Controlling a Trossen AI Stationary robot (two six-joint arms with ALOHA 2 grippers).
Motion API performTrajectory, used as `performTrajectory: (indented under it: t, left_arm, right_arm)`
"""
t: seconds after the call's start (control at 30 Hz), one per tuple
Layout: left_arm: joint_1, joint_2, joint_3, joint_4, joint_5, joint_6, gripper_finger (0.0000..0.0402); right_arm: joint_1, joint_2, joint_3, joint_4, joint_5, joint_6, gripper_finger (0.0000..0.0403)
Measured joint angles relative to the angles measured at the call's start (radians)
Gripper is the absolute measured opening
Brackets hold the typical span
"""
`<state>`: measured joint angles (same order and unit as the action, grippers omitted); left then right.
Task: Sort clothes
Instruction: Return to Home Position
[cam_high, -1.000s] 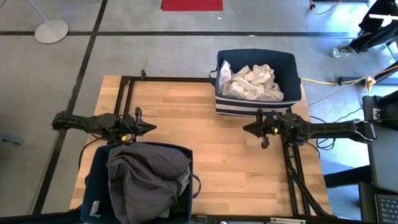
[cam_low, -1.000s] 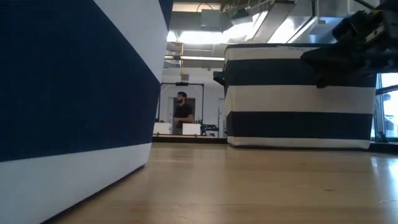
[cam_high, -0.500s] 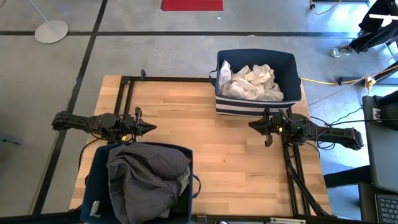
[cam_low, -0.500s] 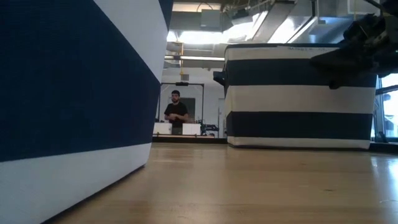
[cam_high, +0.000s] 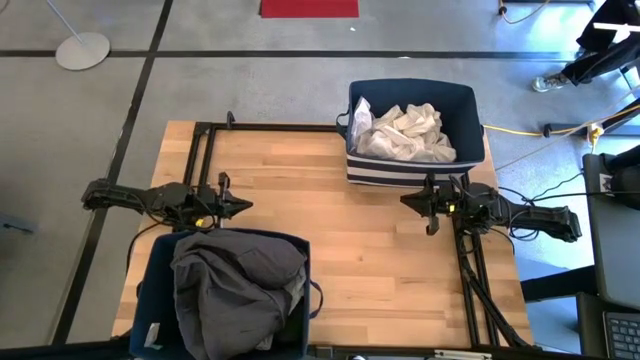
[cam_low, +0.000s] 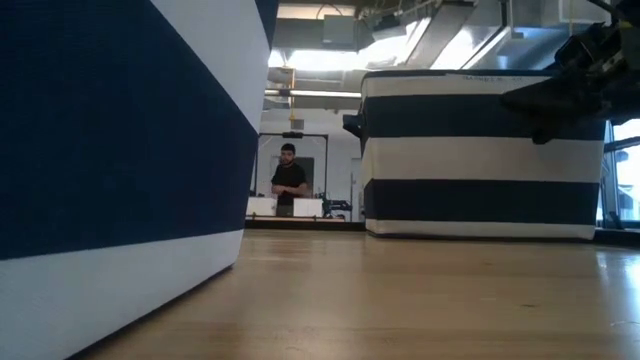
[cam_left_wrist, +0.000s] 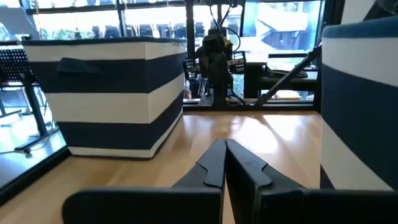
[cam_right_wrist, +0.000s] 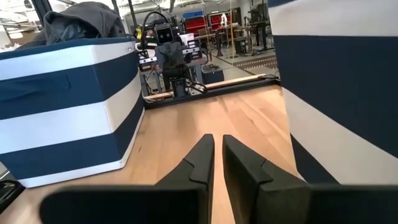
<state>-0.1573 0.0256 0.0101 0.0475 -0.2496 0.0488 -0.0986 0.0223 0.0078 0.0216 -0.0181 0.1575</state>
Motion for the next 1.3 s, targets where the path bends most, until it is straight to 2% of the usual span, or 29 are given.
performTrajectory:
  t: [0.33,0.57,1.3]
  left_arm:
    - [0.000,-0.002,0.000,0.000,-0.009,0.041,0.0000]
    - [0.002,-0.002,0.000,0.015,-0.162,0.066,0.0000]
    - [0.001,-0.002,0.000,0.015,-0.162,0.080,0.0000]
  right_arm:
    - [0.000,0.000,0.000,-0.002,0.000,0.000,0.0035]
    - [0.000,0.000,0.000,0.001,0.000,0.000,0.0035]
    - [0.000,0.001,0.000,0.002,0.000,0.001,0.0035]
